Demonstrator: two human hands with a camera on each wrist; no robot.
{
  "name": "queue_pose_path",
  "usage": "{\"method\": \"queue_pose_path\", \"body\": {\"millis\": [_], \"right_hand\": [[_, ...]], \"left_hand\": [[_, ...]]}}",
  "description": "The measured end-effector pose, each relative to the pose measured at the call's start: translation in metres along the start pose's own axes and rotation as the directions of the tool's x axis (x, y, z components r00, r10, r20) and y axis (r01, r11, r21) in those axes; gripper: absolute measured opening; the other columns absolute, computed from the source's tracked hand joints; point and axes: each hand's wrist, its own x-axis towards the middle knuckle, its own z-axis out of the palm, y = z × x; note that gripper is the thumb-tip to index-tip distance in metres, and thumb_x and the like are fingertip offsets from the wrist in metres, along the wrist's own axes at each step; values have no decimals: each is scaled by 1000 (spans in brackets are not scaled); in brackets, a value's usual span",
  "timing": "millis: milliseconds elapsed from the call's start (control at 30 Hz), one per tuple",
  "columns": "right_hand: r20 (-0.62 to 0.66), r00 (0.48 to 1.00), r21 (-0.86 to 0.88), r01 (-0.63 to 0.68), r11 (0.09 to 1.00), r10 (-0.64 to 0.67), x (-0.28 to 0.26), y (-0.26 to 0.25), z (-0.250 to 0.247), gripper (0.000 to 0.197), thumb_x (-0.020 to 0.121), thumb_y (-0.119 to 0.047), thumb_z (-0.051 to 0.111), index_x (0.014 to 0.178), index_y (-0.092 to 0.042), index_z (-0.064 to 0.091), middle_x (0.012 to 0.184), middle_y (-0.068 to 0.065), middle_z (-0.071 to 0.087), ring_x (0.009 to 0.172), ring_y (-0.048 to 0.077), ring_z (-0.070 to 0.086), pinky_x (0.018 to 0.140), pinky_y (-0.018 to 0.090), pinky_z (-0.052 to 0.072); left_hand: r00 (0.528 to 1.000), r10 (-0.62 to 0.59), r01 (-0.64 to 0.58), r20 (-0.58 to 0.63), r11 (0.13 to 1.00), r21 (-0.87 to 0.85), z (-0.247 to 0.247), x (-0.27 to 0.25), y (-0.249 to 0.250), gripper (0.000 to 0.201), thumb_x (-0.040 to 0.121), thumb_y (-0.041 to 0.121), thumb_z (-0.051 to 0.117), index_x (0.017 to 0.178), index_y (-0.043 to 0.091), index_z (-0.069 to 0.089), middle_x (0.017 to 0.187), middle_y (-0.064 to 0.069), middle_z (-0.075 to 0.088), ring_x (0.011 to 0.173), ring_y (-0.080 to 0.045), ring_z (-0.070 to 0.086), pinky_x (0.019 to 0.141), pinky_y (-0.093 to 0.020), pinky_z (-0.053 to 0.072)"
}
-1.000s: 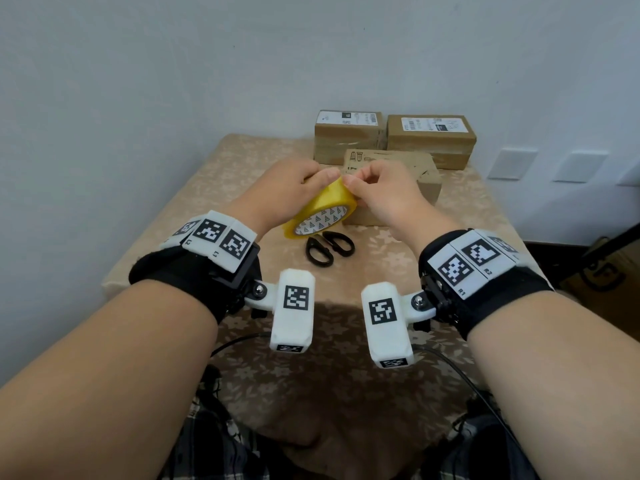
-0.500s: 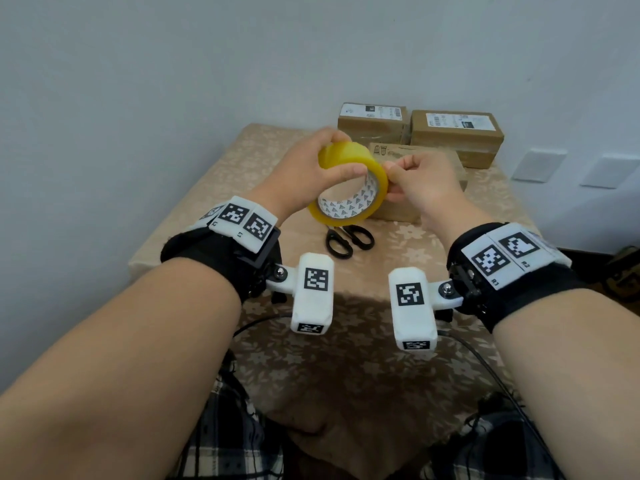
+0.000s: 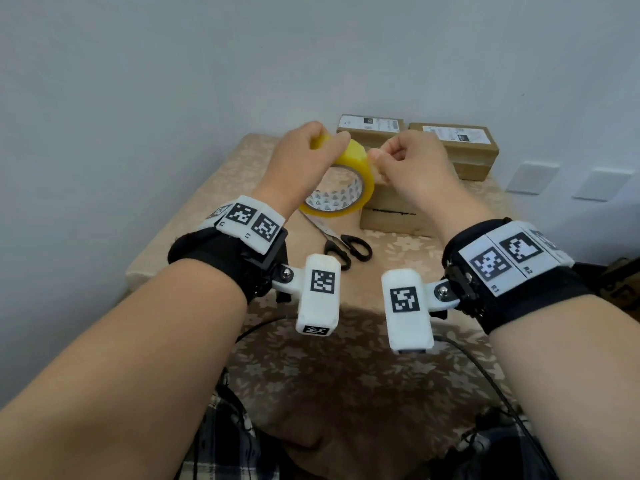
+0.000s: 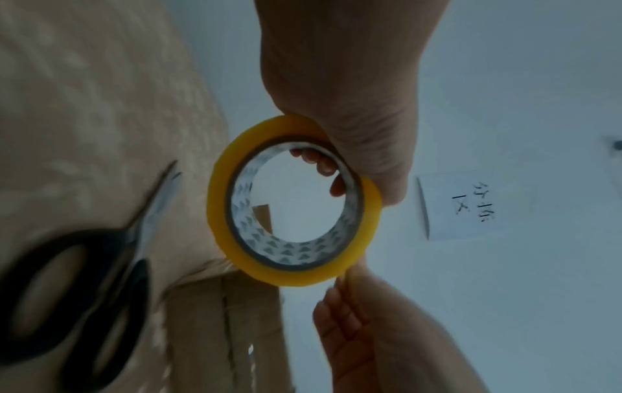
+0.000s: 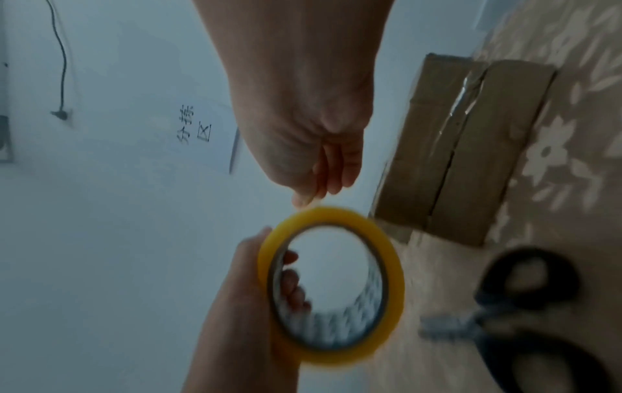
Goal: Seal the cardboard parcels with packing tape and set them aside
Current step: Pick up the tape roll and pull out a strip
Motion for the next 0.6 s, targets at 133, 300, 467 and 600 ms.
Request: {"method": "queue_pose_path", "body": {"millis": [133,300,467,600], "right_hand": [[4,999,86,-39,996,39,12,-5,-14,24,89,-20,67,67,-17,59,72,5,64,67,16,58,72,35,52],[43,986,16,-164,986,163,26,11,-14,26,88,-20,68,64,-11,62,72,-2,62,78,9,57,82,31,45],[49,977,-42,-207,977,209,35,18,-18,21,91,-20,65,77,-3,66,88,5,68,87,11,54,81,25,38],[10,981,-101,-191,976,193,38,24,-17,26,91,-20,64,95,5,70,95,7,70,74,6,52,77,22,39]], "left_hand": [[979,161,-202,123,734,649,-6,24,10,34,87,51,47,91,19,59,81,3,51,86,-23,51,74,-32,27],[952,183,-306,246,607,733,3,34,17,35,98,42,34,107,21,62,98,-3,58,97,-27,52,76,-33,28],[941,153,-334,301,542,771,19,40,5,41,100,36,29,85,14,61,78,-2,50,82,-24,47,75,-35,24],[946,137,-320,295,550,771,28,46,2,42,100,37,29,93,16,65,82,-2,51,80,-21,42,82,-37,30]]}}
